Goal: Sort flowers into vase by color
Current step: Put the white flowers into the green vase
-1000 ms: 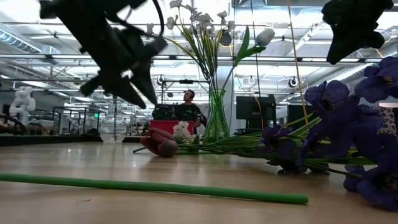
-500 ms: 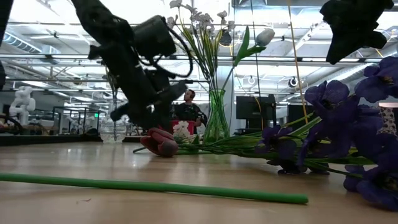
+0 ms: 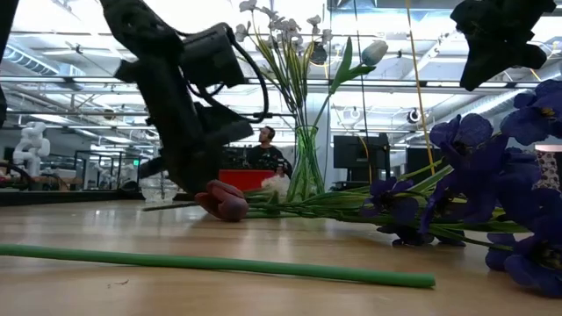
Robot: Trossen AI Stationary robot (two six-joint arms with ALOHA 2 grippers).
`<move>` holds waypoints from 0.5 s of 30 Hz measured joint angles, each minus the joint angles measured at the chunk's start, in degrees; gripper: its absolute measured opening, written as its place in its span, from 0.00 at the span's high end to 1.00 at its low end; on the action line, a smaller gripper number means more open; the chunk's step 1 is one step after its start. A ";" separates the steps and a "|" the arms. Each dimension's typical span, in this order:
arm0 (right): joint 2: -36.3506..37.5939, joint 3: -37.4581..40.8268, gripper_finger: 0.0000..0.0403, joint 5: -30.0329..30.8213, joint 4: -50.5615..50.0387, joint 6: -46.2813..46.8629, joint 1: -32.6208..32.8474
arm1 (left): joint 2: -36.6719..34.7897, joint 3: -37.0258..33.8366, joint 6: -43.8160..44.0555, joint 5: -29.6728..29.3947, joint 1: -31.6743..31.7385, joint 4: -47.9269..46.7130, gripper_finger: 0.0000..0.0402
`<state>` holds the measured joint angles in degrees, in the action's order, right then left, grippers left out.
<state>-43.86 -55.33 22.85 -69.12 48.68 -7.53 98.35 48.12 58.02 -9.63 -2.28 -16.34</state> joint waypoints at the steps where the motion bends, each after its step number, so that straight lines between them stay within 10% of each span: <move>1: 0.02 0.00 0.83 0.00 0.00 -0.04 0.00 | -0.28 0.02 1.18 0.76 -1.05 -1.23 0.96; 9: 0.02 0.00 0.83 0.05 0.24 -1.37 0.01 | -4.71 -0.25 20.77 -0.82 -13.97 -15.02 0.96; 15: 0.01 0.00 0.83 0.07 0.21 -2.65 0.02 | -11.41 -0.24 45.96 -22.49 -26.30 -21.26 0.97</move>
<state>-43.85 -55.33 22.92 -68.91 46.03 -7.51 86.94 47.88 103.99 -32.13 -28.58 -37.60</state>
